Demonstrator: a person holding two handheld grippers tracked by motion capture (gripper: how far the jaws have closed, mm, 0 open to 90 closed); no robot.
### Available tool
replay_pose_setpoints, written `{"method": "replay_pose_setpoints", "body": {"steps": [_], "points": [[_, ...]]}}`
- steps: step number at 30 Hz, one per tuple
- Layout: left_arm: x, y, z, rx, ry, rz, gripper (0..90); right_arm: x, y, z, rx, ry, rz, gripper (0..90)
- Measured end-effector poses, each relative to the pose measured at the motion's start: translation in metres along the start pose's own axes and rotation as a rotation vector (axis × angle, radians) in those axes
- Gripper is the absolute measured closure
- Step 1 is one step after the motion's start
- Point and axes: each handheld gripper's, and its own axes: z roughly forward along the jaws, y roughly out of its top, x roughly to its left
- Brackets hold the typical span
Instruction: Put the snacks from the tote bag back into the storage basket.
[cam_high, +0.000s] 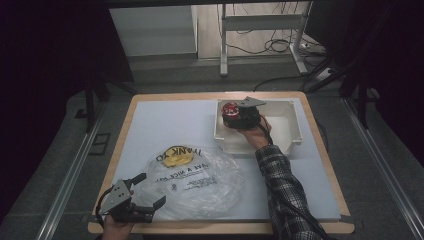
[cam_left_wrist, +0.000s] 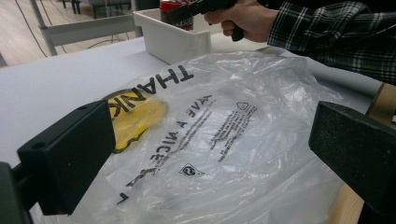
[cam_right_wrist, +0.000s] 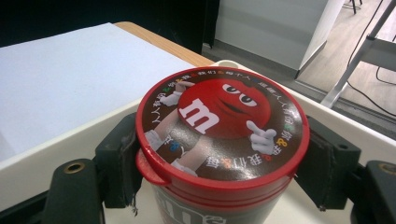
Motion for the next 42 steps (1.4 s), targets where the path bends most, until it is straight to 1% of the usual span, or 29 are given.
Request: {"method": "replay_pose_setpoints", "body": {"steps": [14,21,26,34,42], "points": [[0.0,0.0,0.0,-0.002,0.002,-0.001,0.4,-0.008,-0.002,0.01,0.01,0.013,-0.008,25.8],[0.0,0.0,-0.001,-0.003,0.003,-0.002,0.4,-0.005,-0.004,0.017,0.023,0.026,-0.018,25.8],[0.0,0.0,-0.001,-0.004,0.003,-0.001,0.4,-0.005,-0.005,0.021,0.027,0.026,-0.03,25.8],[0.001,0.0,-0.001,-0.004,0.004,-0.001,0.4,-0.01,-0.007,0.026,0.035,0.032,-0.029,25.8],[0.001,0.0,-0.001,-0.006,0.004,-0.002,0.4,-0.015,-0.012,0.031,0.059,0.034,-0.033,25.7]]}}
